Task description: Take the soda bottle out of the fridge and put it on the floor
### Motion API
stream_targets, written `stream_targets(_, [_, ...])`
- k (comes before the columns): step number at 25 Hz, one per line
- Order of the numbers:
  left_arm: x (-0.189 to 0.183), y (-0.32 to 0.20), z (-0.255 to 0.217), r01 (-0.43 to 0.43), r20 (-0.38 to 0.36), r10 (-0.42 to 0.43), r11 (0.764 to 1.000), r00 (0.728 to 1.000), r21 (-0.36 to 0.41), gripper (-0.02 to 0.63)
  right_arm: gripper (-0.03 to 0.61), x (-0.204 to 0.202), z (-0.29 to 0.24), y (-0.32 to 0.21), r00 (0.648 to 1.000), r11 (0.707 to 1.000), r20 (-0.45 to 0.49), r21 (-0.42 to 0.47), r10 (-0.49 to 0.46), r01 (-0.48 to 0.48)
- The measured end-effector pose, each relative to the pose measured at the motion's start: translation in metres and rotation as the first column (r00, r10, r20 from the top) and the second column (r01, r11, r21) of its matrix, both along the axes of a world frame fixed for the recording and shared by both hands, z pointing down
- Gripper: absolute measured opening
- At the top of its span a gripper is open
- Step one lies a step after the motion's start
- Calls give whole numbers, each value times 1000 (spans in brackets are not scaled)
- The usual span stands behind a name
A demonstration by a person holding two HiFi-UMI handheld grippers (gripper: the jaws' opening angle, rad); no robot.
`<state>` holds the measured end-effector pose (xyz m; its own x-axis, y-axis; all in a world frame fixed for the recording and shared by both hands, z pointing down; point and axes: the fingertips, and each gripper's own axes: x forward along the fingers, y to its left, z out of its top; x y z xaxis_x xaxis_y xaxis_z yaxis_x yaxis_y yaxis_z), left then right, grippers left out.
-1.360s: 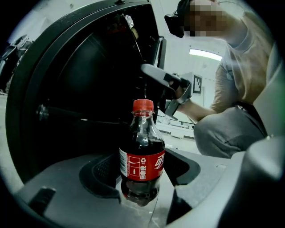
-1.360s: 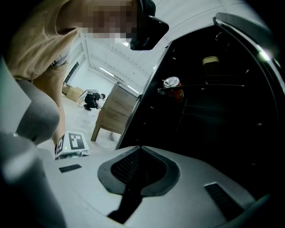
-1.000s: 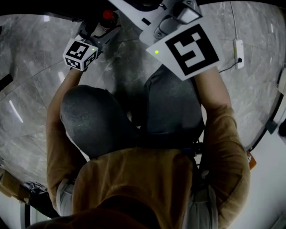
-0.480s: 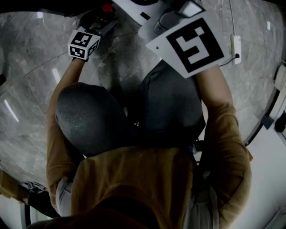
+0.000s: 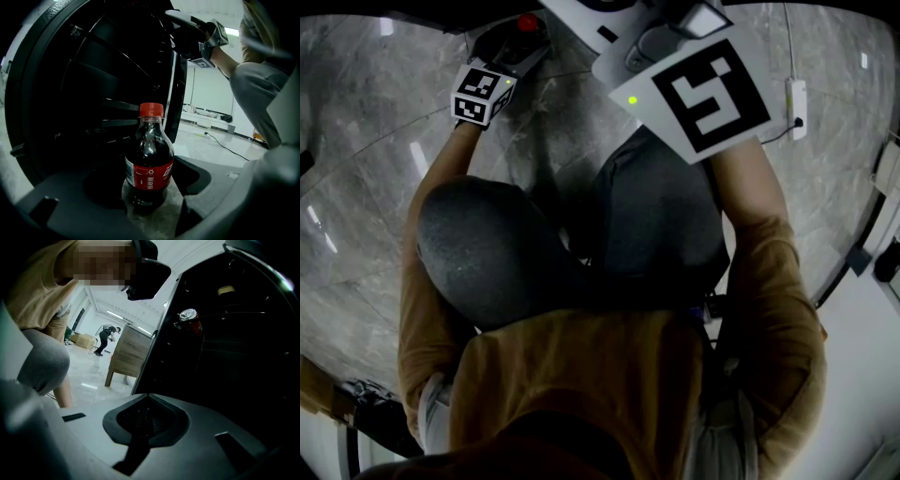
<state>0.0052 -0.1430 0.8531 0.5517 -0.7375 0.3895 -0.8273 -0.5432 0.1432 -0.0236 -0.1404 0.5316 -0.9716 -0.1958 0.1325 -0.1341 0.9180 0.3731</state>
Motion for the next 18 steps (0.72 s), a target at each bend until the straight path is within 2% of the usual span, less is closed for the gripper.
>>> stream_targets(5, [3,1,-3,-18,16,18,1000,1000,24,299,2,-1,-1,0,1000,1000,-4,-3,8,-8])
stream_targets(10, [-15,11,8,-25,1,25,1000,1000,12,299,2,-17,1,0,1000,1000,2,-15,19,-19])
stream_targets(18, [1,17,7,-108,88,109,994,990,-14,299,2,-21,-27,5,996,1000,92,-23,12,-10])
